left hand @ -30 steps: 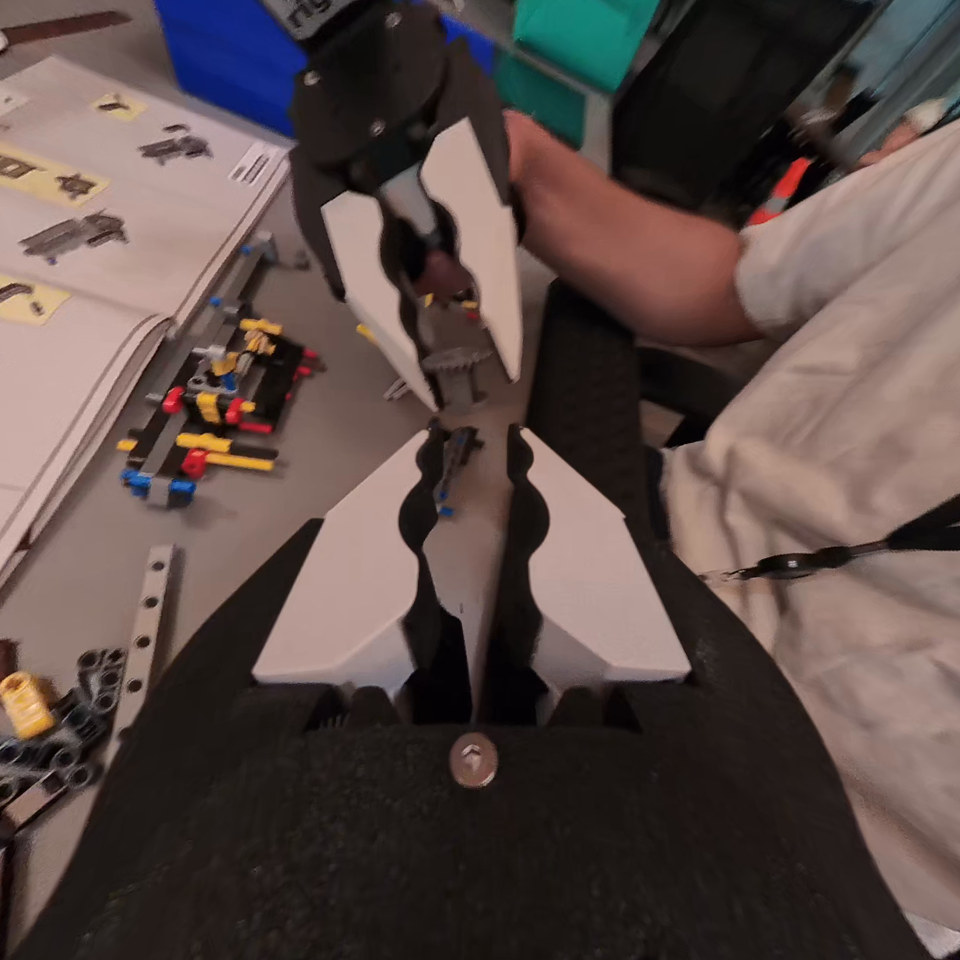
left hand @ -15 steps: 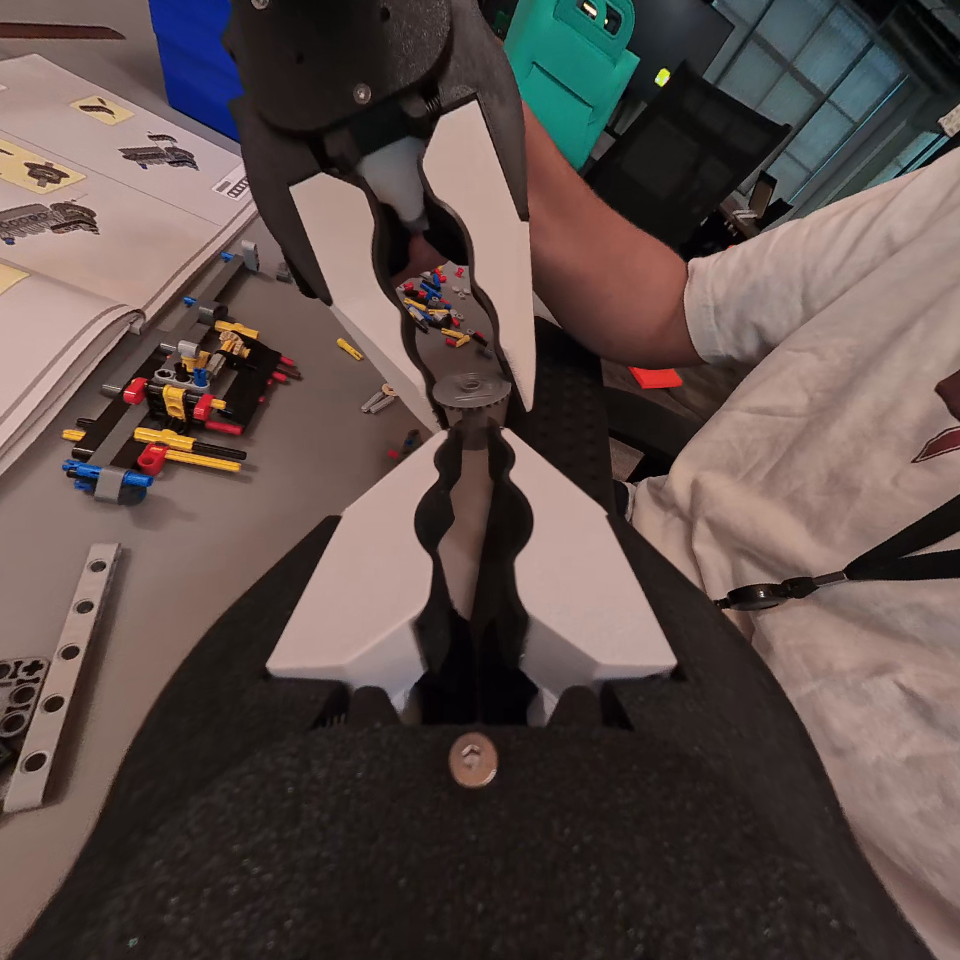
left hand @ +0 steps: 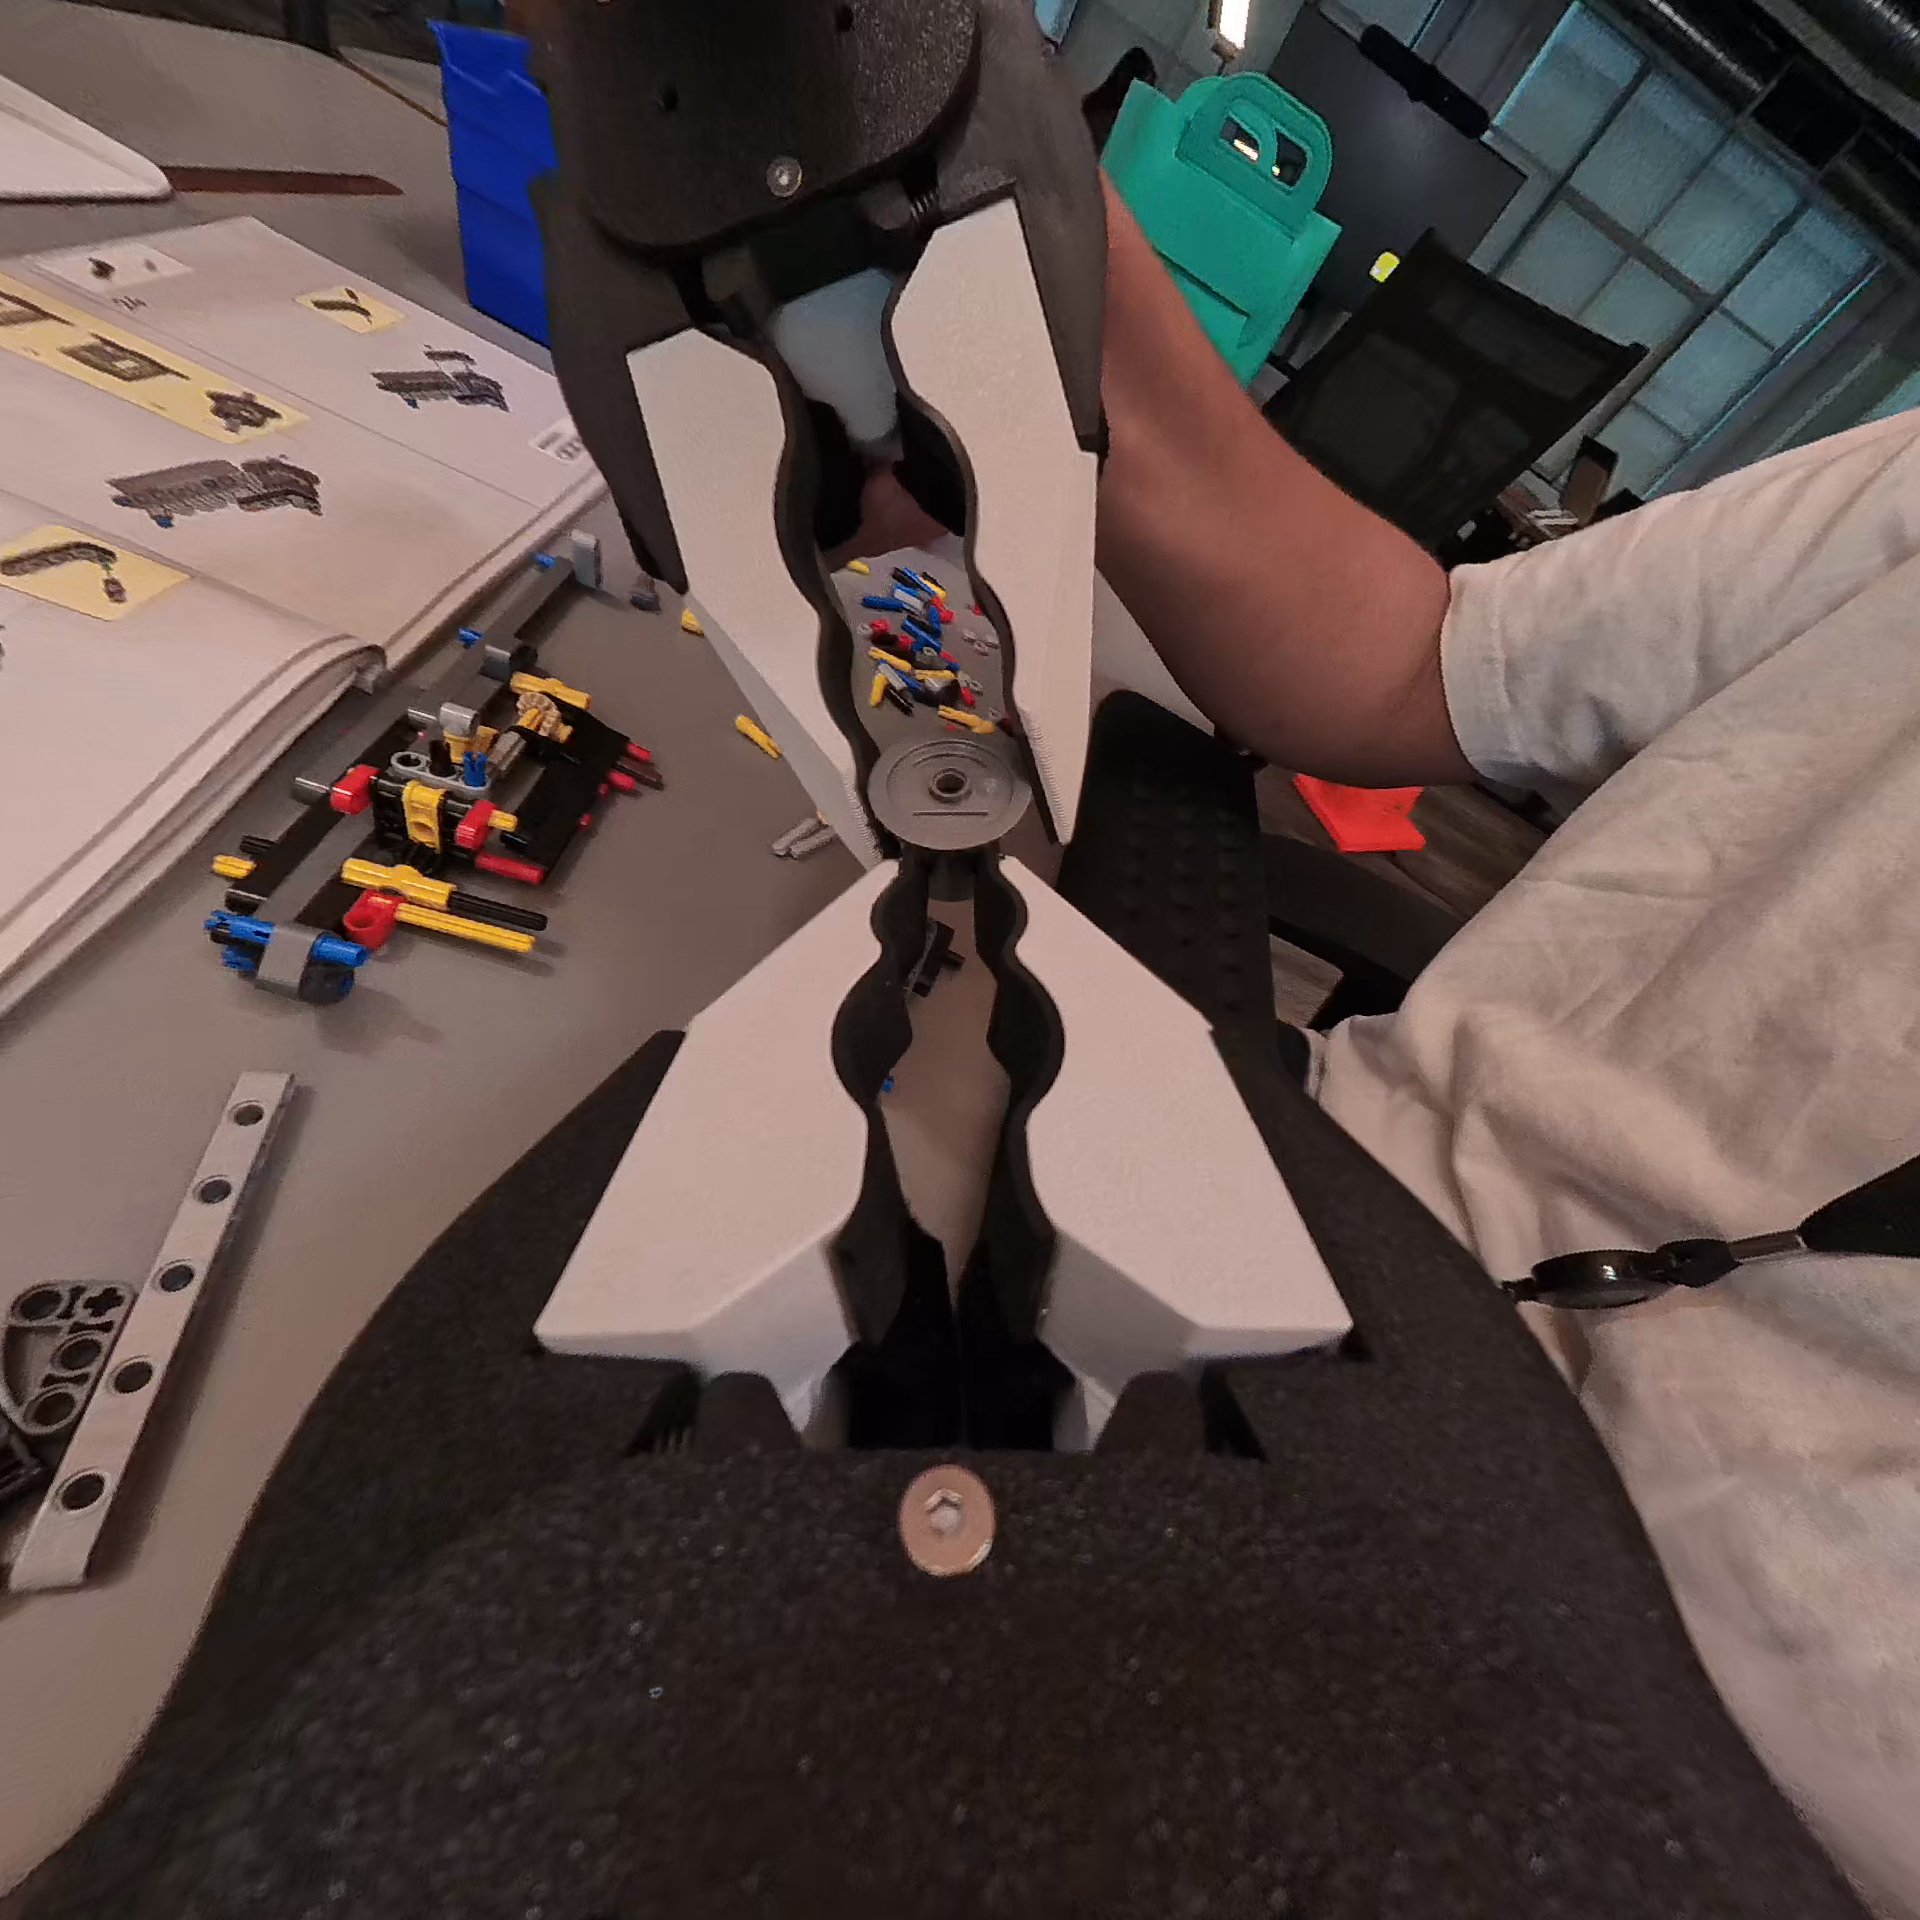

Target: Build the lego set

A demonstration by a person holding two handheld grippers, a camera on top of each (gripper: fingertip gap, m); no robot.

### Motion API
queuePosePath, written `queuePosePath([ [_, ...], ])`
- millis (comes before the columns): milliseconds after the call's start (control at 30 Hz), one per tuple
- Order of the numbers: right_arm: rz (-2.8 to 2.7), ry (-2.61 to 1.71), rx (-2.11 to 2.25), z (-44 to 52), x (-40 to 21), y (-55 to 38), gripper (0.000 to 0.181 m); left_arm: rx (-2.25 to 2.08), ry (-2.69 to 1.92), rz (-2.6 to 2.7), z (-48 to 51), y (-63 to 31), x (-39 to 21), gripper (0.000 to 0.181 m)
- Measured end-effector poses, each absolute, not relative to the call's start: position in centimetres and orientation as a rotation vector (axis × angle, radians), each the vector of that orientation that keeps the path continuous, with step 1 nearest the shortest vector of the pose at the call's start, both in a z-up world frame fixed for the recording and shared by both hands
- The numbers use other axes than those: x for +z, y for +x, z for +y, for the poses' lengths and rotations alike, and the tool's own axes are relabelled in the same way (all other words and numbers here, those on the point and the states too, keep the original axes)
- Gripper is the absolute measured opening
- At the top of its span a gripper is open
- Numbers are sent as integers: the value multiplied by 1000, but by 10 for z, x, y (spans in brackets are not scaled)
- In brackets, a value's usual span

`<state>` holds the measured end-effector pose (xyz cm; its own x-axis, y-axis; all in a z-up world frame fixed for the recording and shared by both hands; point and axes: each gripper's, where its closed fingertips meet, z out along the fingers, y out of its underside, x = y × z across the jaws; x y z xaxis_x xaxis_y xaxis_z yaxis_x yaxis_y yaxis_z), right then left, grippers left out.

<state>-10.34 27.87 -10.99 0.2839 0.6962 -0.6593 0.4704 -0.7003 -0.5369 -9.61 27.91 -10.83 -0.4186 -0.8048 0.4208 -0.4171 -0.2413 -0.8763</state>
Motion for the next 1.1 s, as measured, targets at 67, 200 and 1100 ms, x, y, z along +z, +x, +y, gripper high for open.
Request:
queuePosePath([
  [67,-1057,-2280,1366,285,-104,-104,29,-1686,-1447,1635,285,-95,-104,7],
  [200,-966,-2070,1337,305,-73,-105,34,-1805,-1388,1402,302,-96,-79,4],
  [1100,-507,-2120,551,254,-163,-87,26,-920,-1560,1991,276,-114,-182,27],
])
